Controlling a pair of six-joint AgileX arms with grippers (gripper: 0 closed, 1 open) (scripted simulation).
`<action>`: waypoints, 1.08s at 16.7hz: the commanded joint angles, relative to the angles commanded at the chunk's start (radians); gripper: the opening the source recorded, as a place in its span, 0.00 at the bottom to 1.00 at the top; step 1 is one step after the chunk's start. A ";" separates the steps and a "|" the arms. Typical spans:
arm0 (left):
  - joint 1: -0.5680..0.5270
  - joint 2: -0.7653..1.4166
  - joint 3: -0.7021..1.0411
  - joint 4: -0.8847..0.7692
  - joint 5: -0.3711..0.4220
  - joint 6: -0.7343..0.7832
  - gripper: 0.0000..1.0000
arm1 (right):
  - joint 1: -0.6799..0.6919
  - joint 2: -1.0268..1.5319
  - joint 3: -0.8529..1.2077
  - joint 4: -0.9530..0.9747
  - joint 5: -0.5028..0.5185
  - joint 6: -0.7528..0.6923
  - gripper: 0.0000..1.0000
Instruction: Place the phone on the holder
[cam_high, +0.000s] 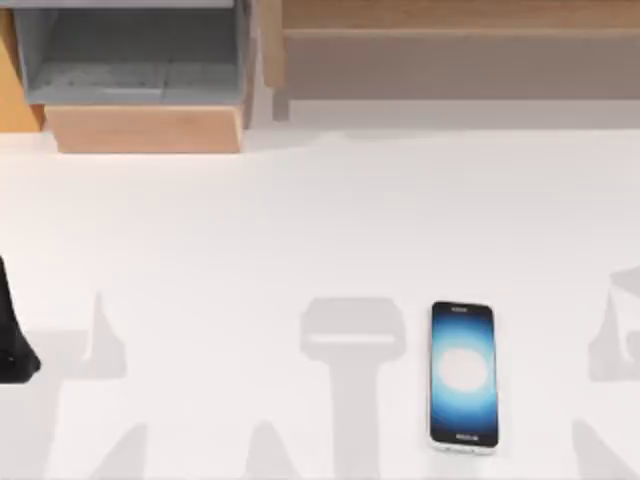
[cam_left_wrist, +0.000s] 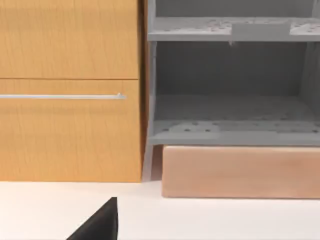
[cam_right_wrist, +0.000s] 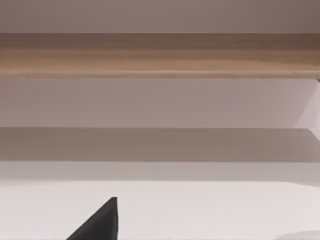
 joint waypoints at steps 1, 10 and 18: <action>0.000 0.000 0.000 0.000 0.000 0.000 1.00 | 0.000 0.000 0.000 0.000 0.000 0.000 1.00; 0.000 0.000 0.000 0.000 0.000 0.000 1.00 | 0.147 0.370 0.303 -0.221 -0.002 0.176 1.00; 0.000 0.000 0.000 0.000 0.000 0.000 1.00 | 0.407 1.196 0.810 -0.648 0.000 0.483 1.00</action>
